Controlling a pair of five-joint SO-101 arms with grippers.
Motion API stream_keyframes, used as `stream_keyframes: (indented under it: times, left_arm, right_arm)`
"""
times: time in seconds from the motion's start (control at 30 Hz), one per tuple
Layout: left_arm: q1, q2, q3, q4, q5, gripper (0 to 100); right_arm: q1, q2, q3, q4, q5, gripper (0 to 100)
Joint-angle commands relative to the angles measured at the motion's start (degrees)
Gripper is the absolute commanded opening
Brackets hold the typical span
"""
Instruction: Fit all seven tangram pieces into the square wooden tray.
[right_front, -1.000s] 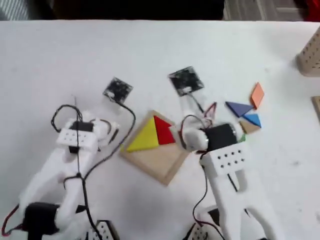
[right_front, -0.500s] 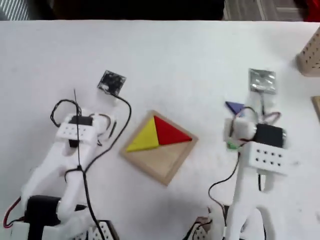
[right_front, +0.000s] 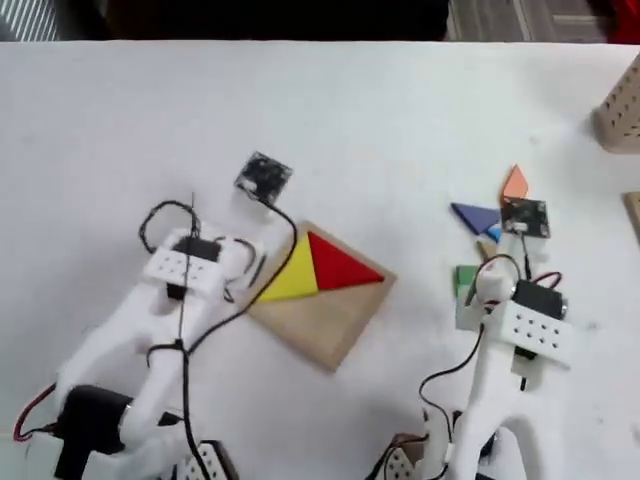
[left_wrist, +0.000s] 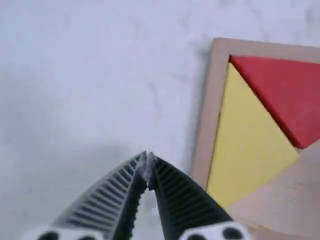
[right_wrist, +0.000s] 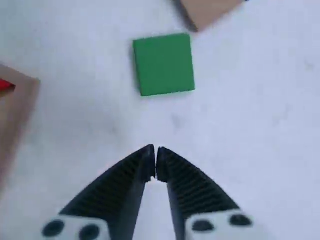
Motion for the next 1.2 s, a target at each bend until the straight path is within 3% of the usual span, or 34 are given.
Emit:
stream_keyframes:
  times: [0.0, 0.17, 0.33, 0.47, 0.63, 0.77, 1.0, 1.17]
  left_arm:
    - [2.86, 0.84, -0.18, -1.41, 10.02, 2]
    - [6.99, 0.22, 0.18, -0.88, 4.92, 2]
    - [20.44, -8.4, 6.77, -0.35, -1.49, 2]
    - [26.15, -9.36, 6.59, -2.46, 7.47, 2]
    - [26.24, 5.41, -1.93, -1.93, 11.34, 2]
    - [25.01, 15.08, -12.22, 5.45, 11.6, 2]
    - [25.1, 19.03, -16.18, 6.07, 11.69, 2]
    - [24.13, 19.12, -16.18, 2.29, 11.69, 2]
  right_arm:
    - [-2.33, -1.54, 0.62, -0.92, -1.14, 1.8]
    - [-1.36, -1.1, 3.08, -6.11, -2.2, 1.9]
    - [0.66, -1.01, 4.4, -8.48, -2.37, 2.0]
    - [0.92, -1.01, 4.4, -8.48, -2.37, 2.0]
    - [3.03, -1.01, 4.04, -8.48, -2.37, 2.0]
    - [3.56, -1.01, 4.04, -8.48, -2.37, 2.0]
    - [3.56, -1.01, 4.04, -8.48, -2.37, 2.0]
    - [3.56, -1.01, 4.04, -8.48, -2.37, 2.0]
